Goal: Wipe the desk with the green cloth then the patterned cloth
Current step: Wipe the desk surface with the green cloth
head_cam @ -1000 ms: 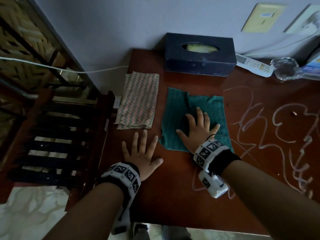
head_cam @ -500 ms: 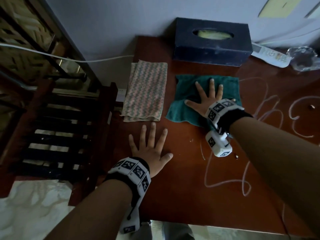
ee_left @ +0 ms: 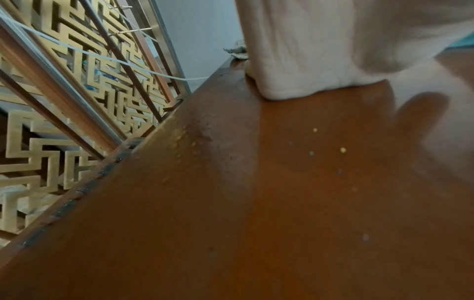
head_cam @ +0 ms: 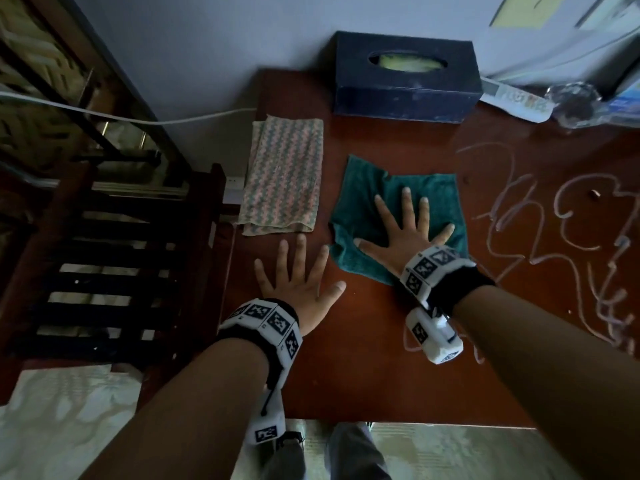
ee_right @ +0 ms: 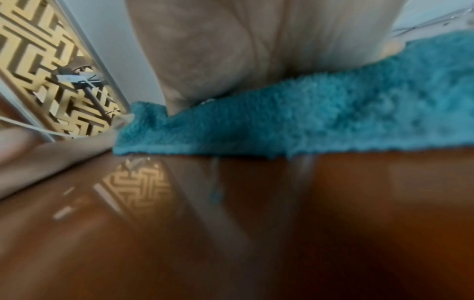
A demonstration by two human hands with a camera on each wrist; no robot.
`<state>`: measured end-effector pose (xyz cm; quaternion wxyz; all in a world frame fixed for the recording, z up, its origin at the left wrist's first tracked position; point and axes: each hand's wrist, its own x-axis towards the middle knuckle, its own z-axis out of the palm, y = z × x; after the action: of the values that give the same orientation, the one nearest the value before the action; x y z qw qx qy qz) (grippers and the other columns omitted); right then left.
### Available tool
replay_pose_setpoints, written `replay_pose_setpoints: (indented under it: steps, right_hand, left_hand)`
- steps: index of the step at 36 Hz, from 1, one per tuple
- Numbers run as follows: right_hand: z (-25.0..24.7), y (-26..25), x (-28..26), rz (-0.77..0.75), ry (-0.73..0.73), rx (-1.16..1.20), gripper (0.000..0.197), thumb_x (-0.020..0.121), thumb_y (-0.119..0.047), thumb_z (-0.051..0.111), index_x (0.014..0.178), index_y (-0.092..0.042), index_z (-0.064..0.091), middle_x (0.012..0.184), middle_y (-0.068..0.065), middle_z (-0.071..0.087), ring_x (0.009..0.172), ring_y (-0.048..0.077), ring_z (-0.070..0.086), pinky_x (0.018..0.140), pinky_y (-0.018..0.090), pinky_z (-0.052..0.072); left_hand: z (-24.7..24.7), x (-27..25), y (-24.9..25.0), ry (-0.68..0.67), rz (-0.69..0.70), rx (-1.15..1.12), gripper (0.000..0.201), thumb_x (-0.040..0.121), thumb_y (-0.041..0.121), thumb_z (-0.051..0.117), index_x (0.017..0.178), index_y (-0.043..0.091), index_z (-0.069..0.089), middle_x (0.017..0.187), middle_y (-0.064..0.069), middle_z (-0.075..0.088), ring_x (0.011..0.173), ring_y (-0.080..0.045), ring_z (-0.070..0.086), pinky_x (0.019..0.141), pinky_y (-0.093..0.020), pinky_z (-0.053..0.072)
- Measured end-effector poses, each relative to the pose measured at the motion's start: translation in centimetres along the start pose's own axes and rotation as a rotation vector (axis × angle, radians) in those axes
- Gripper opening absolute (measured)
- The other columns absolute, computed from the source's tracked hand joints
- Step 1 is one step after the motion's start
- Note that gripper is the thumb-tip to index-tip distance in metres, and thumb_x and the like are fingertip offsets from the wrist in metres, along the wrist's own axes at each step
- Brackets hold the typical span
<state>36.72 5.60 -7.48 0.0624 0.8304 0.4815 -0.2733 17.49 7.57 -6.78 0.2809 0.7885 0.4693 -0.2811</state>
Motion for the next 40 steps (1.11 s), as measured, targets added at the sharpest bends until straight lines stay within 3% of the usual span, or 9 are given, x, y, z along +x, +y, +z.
replay_pose_setpoints:
  steps: [25,31,36,40]
  right_hand:
    - [5.6,0.5,-9.0,-0.062,0.049,-0.048,0.081,0.081,-0.077,0.029,0.139,-0.053,-0.021,0.148,-0.011,-0.040,0.135,0.021,-0.039,0.105,0.067,-0.017]
    - [6.2,0.5,-10.2,-0.069,0.031,-0.056,0.082,0.080,-0.076,0.031,0.140,-0.052,-0.019,0.144,-0.013,-0.043,0.136,0.020,-0.038,0.106,0.067,-0.016]
    - [5.7,-1.0,-9.9,-0.009,0.000,-0.021,0.089,0.079,-0.074,0.042,0.145,-0.048,-0.013,0.150,-0.005,-0.038,0.136,0.027,-0.037,0.106,0.064,-0.019]
    - [6.1,-3.1,-9.6,0.027,-0.008,0.023,0.093,0.078,-0.077,0.042,0.145,-0.046,-0.015,0.148,-0.001,-0.041,0.135,0.033,-0.037,0.106,0.064,-0.019]
  left_hand:
    - [0.1,-0.4,-0.2,0.062,0.025,0.059,0.073,0.092,0.067,0.017,0.141,0.039,-0.029,0.145,0.001,-0.044,0.136,-0.028,-0.037,0.107,-0.062,-0.015]
    - [-0.1,-0.3,-0.2,0.049,0.026,0.038,0.086,0.086,0.071,0.031,0.142,0.040,-0.027,0.146,0.001,-0.043,0.136,-0.027,-0.037,0.106,-0.062,-0.016]
    - [-0.8,-0.7,-0.9,0.081,0.071,-0.059,0.068,0.094,0.050,0.033,0.147,0.044,-0.009,0.154,0.006,-0.028,0.142,-0.021,-0.025,0.111,-0.057,-0.011]
    - [-1.5,-1.2,-3.0,0.264,0.206,-0.159,0.052,0.100,0.028,0.030,0.149,0.033,0.016,0.160,0.002,0.001,0.146,-0.017,0.001,0.116,-0.048,0.005]
